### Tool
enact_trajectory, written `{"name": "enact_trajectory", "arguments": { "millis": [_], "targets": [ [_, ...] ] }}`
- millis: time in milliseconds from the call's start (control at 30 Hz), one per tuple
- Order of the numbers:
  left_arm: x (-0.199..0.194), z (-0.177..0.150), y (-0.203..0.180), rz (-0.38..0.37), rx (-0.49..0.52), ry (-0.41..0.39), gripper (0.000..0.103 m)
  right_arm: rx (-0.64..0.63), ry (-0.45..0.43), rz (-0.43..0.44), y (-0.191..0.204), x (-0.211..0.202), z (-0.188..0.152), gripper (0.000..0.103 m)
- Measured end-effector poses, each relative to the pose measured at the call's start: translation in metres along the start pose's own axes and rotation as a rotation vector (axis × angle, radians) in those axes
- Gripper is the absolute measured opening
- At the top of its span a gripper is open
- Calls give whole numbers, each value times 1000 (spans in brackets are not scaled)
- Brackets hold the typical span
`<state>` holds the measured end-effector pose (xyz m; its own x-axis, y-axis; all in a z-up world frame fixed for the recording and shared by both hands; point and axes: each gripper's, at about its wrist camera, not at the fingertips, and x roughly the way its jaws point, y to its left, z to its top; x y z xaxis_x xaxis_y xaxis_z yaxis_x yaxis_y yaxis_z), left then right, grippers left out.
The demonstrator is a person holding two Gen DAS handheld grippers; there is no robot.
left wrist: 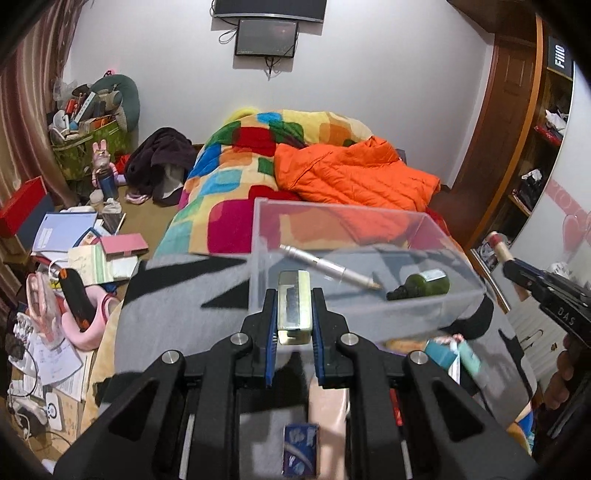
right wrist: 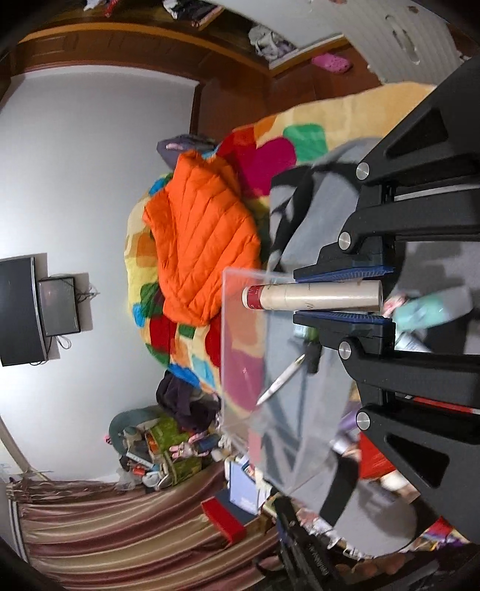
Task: Organize objects
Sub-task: 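Grasp a small green-yellow item with left while right places the beige cylinder in box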
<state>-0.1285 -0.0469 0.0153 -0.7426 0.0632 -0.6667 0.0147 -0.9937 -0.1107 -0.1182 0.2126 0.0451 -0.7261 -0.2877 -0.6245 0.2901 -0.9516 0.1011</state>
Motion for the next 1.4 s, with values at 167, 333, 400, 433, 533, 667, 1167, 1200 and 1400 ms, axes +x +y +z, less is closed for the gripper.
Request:
{"name": "enact_trajectory", "arguments": {
  "millis": [167,333,400,433,533,667,1167,1200,1400],
  "targets": [
    [10,13,-9,-8,15,1,16,-25,11,17,17,20,13,14],
    [34,21,-13,-17,12,43,16,-60,40,39,33,42,25,14],
    [44,21,-15,-17,16,65,16,-72,64,52,39,52,27,14],
    [50,21,-15,-19,17,78,15,-76,77,57,41,58,27,14],
    [63,20,-17,-24,18,108,15,-88,132,70,49,75,25,14],
    [77,19,-17,-35,19,142,15,-89,193,92,54,95,19,14],
    [94,15,-32,-35,74,182,16,-93,271,119,58,118,13,14],
    [93,15,-33,-37,76,183,17,-98,266,117,59,116,14,14],
    [81,17,-31,-41,74,170,25,-132,221,106,65,94,15,25]
  ]
}}
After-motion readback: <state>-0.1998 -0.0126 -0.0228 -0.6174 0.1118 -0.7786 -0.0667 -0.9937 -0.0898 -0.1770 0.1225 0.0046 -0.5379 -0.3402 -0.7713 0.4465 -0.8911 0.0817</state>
